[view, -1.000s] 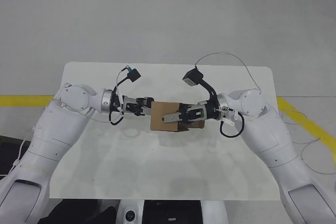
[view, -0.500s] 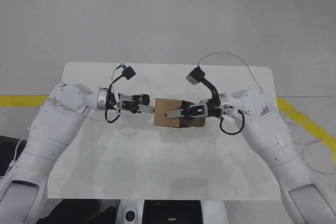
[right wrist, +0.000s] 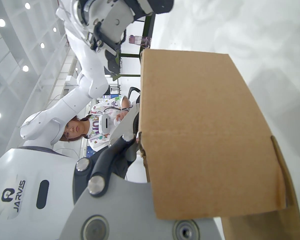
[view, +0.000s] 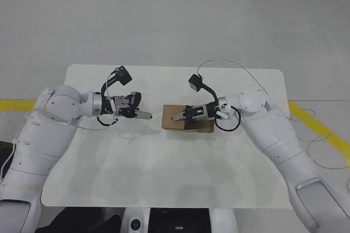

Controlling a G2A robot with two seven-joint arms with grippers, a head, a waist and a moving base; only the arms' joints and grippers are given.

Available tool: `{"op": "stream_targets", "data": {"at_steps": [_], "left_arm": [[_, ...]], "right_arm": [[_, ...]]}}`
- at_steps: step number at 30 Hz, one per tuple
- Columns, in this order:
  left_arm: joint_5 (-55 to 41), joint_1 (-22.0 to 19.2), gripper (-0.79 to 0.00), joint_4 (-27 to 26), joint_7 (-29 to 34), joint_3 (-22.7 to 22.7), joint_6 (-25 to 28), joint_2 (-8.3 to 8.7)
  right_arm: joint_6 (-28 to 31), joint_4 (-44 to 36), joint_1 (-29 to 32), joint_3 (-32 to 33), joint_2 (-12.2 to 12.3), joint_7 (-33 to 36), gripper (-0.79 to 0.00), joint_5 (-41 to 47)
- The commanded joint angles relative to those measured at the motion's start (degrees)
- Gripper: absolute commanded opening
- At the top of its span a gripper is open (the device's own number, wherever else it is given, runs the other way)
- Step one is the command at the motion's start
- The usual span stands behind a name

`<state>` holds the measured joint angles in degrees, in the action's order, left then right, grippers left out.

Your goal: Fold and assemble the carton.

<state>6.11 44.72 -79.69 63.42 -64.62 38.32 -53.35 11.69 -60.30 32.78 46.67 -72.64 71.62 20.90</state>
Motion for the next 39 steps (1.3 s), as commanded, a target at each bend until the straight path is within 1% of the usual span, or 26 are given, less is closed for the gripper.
{"op": "stream_targets", "data": {"at_steps": [1,5,6,7,9,11,13,14,17,20,25,28,32,39], "left_arm": [[3.1,0.8,0.0,-0.8,-1.4,-0.8,1.0,0.33],[9.2,2.4,0.0,-2.5,-4.2,-2.1,3.1,0.9],[10.7,2.9,0.0,-2.9,-4.9,-2.3,3.6,1.02],[12.1,3.3,0.0,-3.2,-5.4,-2.4,4.1,1.13],[15.0,4.1,0.0,-3.8,-6.5,-2.6,5.0,1.32],[17.4,4.7,0.0,-4.3,-7.6,-2.5,5.9,1.46],[19.7,5.1,0.0,-4.7,-8.6,-2.4,6.7,1.56],[20.7,5.3,0.0,-4.9,-9.2,-2.2,7.0,1.59],[23.2,5.7,0.0,-5.8,-10.9,-1.9,8.0,1.66],[24.8,6.3,0.0,-7.0,-12.8,-1.8,8.8,1.75],[25.3,7.9,0.0,-9.3,-14.8,-1.8,10.0,2.01],[24.9,9.0,0.0,-10.6,-16.7,-1.4,10.4,2.02],[27.7,10.5,0.0,-12.2,-22.1,-0.6,9.6,1.69],[39.2,12.2,0.0,-12.8,-34.3,1.2,7.4,0.78]], "right_arm": [[-0.4,1.8,-0.9,-1.3,-0.6,-0.3,-0.785,-0.2],[-1.3,4.9,-2.5,-3.6,-1.9,-0.4,-0.785,-0.8],[-1.4,5.7,-2.8,-4.1,-2.2,-0.4,-0.754,-0.9],[-1.7,6.5,-3.0,-4.6,-2.4,-0.4,-0.696,-1.2],[-2.2,8.0,-3.5,-5.3,-2.9,-0.6,-0.646,-1.2],[-3.0,9.0,-4.1,-5.8,-3.3,-1.0,-0.542,-1.4],[-3.6,9.8,-4.5,-6.1,-3.6,-1.5,-0.366,-1.8],[-3.8,10.1,-4.6,-6.2,-3.7,-1.7,0.0,-2.0],[-3.9,10.3,-5.0,-5.7,-3.7,-1.6,0.0,-2.5],[-3.9,9.0,-4.4,-4.5,-3.1,-1.2,0.0,-2.8],[-3.7,4.9,-1.3,-1.0,-1.2,0.5,0.0,-3.1],[-3.1,1.1,1.0,1.6,0.2,0.2,0.0,-4.7],[-2.7,-4.7,4.3,5.7,2.2,0.0,0.0,-7.2],[-2.6,-15.6,10.5,13.9,5.5,0.6,0.0,-10.8]]}}
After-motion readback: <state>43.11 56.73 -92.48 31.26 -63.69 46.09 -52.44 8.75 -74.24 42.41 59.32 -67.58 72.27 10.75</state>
